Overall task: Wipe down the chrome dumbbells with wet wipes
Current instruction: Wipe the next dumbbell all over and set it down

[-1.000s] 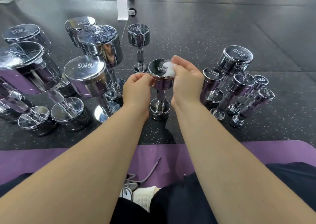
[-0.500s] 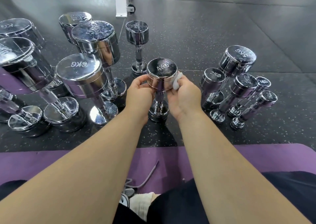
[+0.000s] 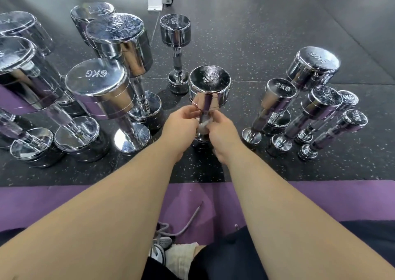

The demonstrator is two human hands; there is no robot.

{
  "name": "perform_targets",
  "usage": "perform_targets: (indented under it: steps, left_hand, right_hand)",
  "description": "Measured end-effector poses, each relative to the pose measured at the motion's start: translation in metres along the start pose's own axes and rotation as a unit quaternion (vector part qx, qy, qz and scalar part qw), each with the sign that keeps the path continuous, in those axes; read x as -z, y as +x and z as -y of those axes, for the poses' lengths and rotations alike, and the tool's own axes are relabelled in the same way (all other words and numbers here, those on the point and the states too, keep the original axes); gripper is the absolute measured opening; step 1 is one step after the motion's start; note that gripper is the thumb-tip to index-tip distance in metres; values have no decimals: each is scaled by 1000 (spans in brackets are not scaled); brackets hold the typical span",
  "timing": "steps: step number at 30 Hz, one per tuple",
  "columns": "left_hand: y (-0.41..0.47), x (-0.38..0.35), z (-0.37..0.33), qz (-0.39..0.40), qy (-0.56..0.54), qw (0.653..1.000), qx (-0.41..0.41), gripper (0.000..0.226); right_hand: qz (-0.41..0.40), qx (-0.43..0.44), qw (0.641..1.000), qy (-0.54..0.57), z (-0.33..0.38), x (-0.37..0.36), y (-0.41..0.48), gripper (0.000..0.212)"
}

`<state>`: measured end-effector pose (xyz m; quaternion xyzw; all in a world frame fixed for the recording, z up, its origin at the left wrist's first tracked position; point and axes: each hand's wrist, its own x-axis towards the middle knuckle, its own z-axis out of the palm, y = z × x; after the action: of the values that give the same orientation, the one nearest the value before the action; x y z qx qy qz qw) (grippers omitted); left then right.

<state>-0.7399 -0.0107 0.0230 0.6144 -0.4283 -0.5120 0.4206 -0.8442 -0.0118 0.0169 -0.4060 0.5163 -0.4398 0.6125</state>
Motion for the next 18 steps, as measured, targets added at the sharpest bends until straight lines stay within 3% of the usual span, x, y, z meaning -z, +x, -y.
perform_targets:
  steps: [3,5,8,10,13,15,18]
  left_hand:
    - [3,9,12,-27,22,999,23,40]
    - [3,13,19,-16,33,998,43,37]
    - [0,6,20,26,63,997,34,30]
    - [-2,2,23,11,85,996,24,28]
    - [2,4,19,-44,84,995,9,10]
    - [8,8,5,-85,-26,996,-1,7]
    - [9,5,-23,-74,-192,978,-34,13]
  right_hand:
    - [-58,73,995,27,8,2,7,36]
    - [-75,101,990,-69,3,4,12,25]
    - [-52,65,959,-270,-14,7,14,9]
    - [-38,46,943,-328,-21,12,12,17]
    - [-25,-6,992,-122,-12,15,11,24]
    - [-40,-24,999,15,-6,15,11,32]
    - [-86,13,988,125,8,13,11,35]
